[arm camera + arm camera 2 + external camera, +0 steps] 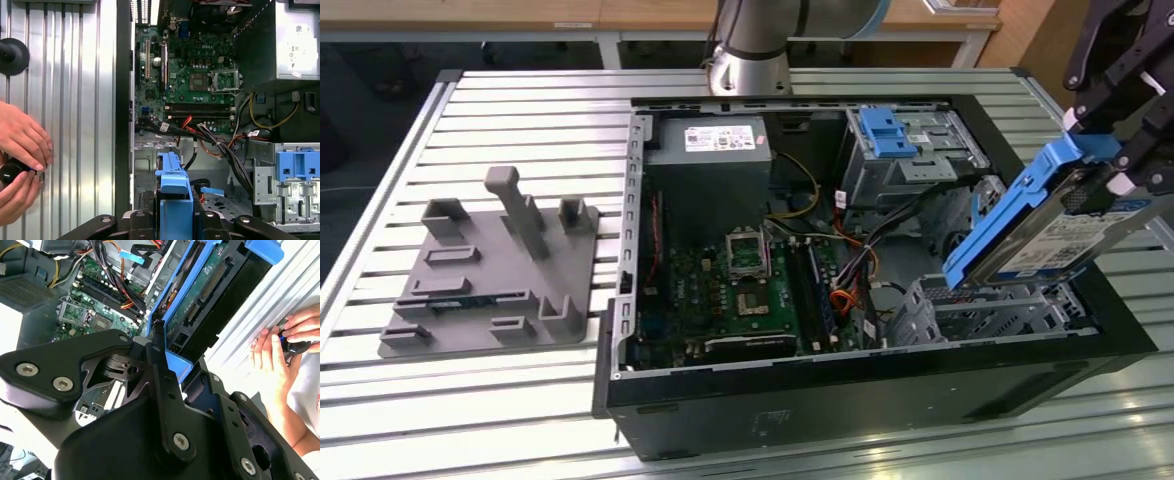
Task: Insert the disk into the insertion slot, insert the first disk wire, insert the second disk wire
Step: 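Insert the disk into the insertion slot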
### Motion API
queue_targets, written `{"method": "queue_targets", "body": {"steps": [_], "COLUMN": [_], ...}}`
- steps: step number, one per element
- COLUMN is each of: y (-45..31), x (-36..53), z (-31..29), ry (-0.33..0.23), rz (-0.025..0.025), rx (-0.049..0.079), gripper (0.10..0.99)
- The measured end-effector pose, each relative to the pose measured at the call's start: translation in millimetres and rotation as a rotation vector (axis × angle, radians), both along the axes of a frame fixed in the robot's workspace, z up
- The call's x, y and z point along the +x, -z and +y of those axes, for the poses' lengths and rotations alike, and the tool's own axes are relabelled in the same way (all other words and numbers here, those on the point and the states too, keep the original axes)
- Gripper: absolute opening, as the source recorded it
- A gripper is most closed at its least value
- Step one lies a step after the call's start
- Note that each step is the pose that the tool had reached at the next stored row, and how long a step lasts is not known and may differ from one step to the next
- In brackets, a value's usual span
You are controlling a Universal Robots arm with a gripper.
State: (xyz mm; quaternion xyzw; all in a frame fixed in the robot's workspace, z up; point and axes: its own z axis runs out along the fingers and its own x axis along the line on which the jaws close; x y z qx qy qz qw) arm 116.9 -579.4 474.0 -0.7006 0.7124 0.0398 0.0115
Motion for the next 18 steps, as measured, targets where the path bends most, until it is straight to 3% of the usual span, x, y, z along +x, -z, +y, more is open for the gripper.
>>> {"method": "queue_targets", "body": {"steps": [9, 18], "y": [7.2, 12.1], "x": [0.3, 0.3], "z": [0.1, 6.1], "ry": [-0.001, -0.01], "rz": [-0.0001, 0.0], "rx": [0.0, 0.0], "gripper": [0.365, 0.365]}}
